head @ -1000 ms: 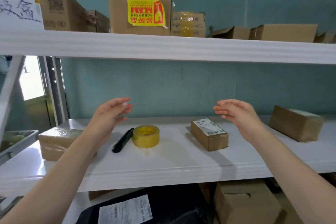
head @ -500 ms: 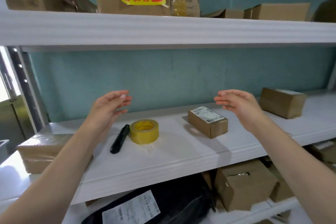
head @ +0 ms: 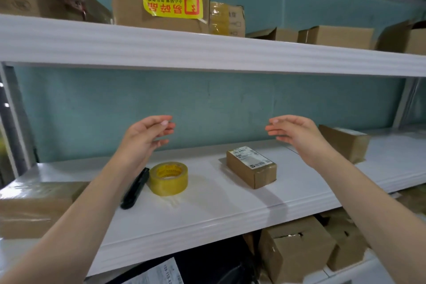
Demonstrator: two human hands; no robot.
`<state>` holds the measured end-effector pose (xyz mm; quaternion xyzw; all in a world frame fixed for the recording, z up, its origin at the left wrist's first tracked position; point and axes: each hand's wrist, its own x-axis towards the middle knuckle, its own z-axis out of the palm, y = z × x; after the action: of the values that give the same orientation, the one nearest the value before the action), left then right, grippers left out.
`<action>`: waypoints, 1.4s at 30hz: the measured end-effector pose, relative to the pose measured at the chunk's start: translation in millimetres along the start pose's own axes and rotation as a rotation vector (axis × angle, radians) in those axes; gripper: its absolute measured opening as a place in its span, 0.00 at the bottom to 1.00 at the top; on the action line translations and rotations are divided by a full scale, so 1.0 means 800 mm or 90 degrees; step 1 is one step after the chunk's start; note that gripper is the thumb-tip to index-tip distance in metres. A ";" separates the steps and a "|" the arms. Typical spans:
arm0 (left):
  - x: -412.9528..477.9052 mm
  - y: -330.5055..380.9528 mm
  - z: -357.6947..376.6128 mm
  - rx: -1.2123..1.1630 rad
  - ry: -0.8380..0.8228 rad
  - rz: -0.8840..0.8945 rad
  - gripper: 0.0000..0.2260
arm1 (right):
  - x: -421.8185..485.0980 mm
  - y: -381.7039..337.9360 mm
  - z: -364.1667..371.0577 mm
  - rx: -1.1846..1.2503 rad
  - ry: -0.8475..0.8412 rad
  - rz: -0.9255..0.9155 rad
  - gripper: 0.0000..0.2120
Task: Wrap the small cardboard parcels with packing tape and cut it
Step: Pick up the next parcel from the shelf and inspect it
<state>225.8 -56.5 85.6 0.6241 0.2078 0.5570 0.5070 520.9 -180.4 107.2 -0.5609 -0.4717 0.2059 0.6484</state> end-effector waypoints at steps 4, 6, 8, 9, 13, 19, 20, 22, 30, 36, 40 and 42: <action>0.009 -0.014 0.033 -0.001 0.016 -0.005 0.08 | 0.018 0.011 -0.028 0.004 -0.017 0.002 0.04; 0.013 -0.021 0.051 -0.003 0.035 -0.001 0.08 | 0.030 0.018 -0.042 0.006 -0.033 -0.005 0.04; 0.016 -0.027 0.073 -0.009 0.056 0.007 0.08 | 0.045 0.025 -0.057 0.012 -0.055 -0.007 0.04; 0.018 -0.030 0.085 -0.011 0.064 0.012 0.08 | 0.053 0.028 -0.066 0.015 -0.066 -0.005 0.05; 0.028 -0.039 0.133 0.017 0.090 0.013 0.07 | 0.089 0.044 -0.102 0.005 -0.109 -0.004 0.05; 0.032 -0.056 0.187 0.053 0.118 -0.013 0.07 | 0.123 0.065 -0.136 0.052 -0.141 0.007 0.04; 0.032 -0.058 0.190 0.063 0.120 -0.021 0.07 | 0.124 0.069 -0.138 0.063 -0.144 0.008 0.04; 0.033 -0.057 0.196 0.072 0.131 -0.026 0.07 | 0.125 0.075 -0.142 0.079 -0.151 0.011 0.04; 0.030 -0.050 0.203 0.075 0.139 -0.036 0.07 | 0.121 0.105 -0.136 0.119 -0.150 0.017 0.04; 0.026 -0.087 0.205 0.100 0.143 -0.107 0.07 | 0.113 0.123 -0.121 0.114 -0.150 0.046 0.05; 0.032 -0.132 0.205 0.084 0.238 -0.185 0.22 | 0.115 0.149 -0.097 0.075 -0.166 0.121 0.02; 0.028 -0.159 0.211 0.105 0.247 -0.284 0.25 | 0.110 0.165 -0.081 0.076 -0.182 0.190 0.05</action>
<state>423.8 -54.8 9.1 0.4839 0.4772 0.5219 0.5155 651.6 -106.8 23.9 -0.5501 -0.4573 0.4048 0.5696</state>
